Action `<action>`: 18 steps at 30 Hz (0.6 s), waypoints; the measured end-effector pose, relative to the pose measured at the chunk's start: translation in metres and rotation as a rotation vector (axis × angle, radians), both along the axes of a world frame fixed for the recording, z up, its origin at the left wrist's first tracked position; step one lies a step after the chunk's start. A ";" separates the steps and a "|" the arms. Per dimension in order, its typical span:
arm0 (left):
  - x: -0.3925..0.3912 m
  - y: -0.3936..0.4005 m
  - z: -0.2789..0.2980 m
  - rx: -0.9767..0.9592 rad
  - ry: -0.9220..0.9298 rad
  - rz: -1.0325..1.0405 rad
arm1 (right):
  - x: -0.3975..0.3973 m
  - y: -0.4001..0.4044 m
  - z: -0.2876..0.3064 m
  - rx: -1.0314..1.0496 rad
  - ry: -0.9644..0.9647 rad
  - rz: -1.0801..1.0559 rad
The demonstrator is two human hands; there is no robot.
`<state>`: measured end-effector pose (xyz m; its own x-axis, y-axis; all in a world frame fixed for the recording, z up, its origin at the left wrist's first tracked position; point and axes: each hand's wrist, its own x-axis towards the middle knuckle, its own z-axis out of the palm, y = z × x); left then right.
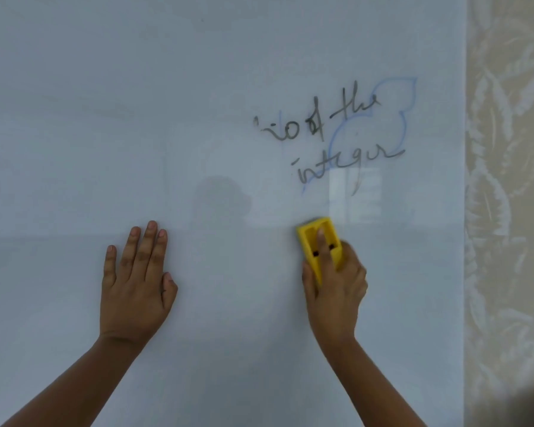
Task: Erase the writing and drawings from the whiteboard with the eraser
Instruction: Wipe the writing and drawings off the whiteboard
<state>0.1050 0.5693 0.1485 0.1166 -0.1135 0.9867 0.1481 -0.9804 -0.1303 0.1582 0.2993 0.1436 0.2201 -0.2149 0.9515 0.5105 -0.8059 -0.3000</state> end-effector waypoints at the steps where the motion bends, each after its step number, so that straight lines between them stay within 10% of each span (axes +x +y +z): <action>1: 0.000 0.000 0.000 0.000 -0.002 -0.002 | -0.002 -0.005 -0.012 -0.080 0.001 -0.007; 11: -0.001 -0.001 0.001 0.006 -0.011 -0.015 | 0.018 -0.039 0.063 0.269 0.170 -0.110; 18: 0.000 0.001 -0.001 0.004 -0.017 -0.008 | -0.005 -0.001 0.026 -0.207 -0.013 -0.093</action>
<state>0.1052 0.5704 0.1478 0.0986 -0.1183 0.9881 0.1429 -0.9809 -0.1317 0.1529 0.2985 0.1691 0.1962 -0.0338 0.9800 0.4342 -0.8931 -0.1178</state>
